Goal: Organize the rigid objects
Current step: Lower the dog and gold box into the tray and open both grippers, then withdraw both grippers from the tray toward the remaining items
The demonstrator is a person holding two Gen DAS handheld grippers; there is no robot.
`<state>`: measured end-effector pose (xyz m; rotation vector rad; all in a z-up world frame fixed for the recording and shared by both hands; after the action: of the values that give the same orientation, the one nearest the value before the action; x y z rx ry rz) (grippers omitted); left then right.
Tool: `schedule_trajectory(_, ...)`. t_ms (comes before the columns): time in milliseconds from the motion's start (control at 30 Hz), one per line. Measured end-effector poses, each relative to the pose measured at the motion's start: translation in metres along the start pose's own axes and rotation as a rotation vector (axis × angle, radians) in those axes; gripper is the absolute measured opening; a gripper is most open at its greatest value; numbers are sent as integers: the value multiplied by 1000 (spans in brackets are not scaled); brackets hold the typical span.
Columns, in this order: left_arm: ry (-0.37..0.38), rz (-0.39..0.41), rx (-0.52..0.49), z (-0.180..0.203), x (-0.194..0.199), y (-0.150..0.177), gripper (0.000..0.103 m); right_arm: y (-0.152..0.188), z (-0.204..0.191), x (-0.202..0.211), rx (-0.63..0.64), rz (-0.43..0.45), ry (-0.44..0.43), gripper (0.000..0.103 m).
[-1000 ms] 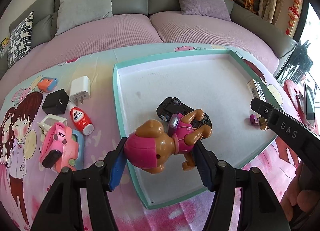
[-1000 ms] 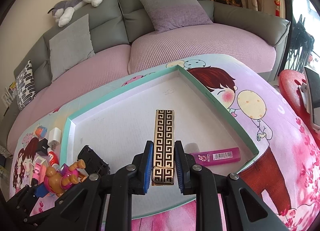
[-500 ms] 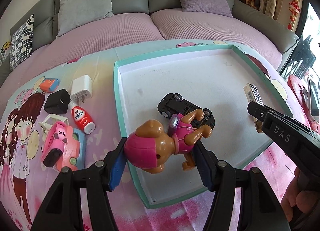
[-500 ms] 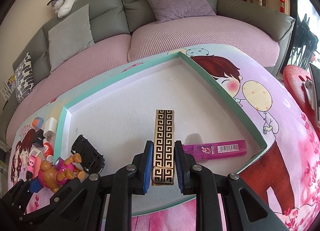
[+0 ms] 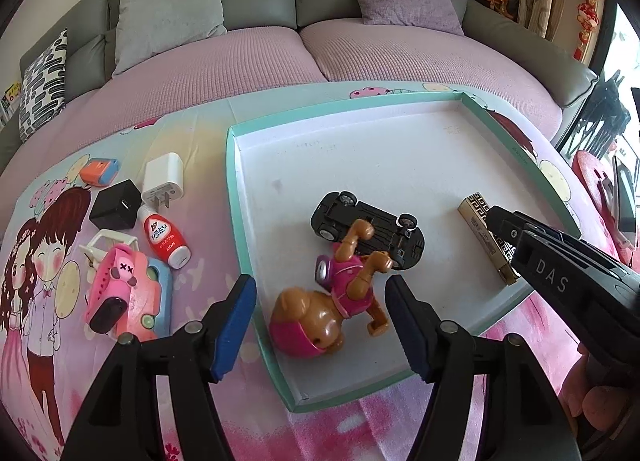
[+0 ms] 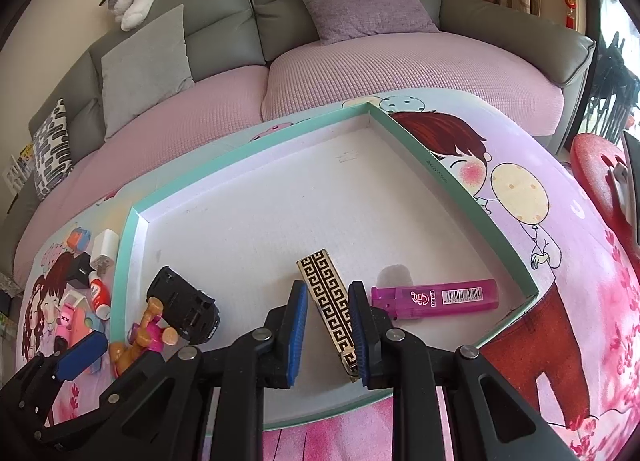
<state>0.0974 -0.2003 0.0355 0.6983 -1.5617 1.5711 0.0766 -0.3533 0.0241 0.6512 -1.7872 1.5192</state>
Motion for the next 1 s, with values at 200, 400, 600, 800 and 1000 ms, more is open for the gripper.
schedule_trajectory(200,-6,10,5,-2,4,-2,81,0,2,3,-10,6,4,23)
schedule_trajectory(400,-30,25,52,-16,10,-7,81,-1,4,5,-17,12,6,23)
schedule_trajectory(600,-90,56,154,-46,17,-11,81,-1,-1,0,3,-5,13,30)
schedule_trajectory(800,-156,109,260,-81,25,-15,92,-4,-17,1,73,10,14,62)
schedule_trajectory(1000,-189,138,303,-97,28,-16,102,-5,-35,-1,159,17,12,80)
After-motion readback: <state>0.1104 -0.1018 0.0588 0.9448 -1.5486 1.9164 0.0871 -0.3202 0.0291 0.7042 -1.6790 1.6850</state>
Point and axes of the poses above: each gripper's, at about its wrist camera, not at the fingertips, and x roughly against the way its jaws point, z to its right, y to its underside, the point moved 3 cm from there along -x, roughly the way its jaws point, and after that the axes turned 9 degrees about x, right-handed, at the moved point
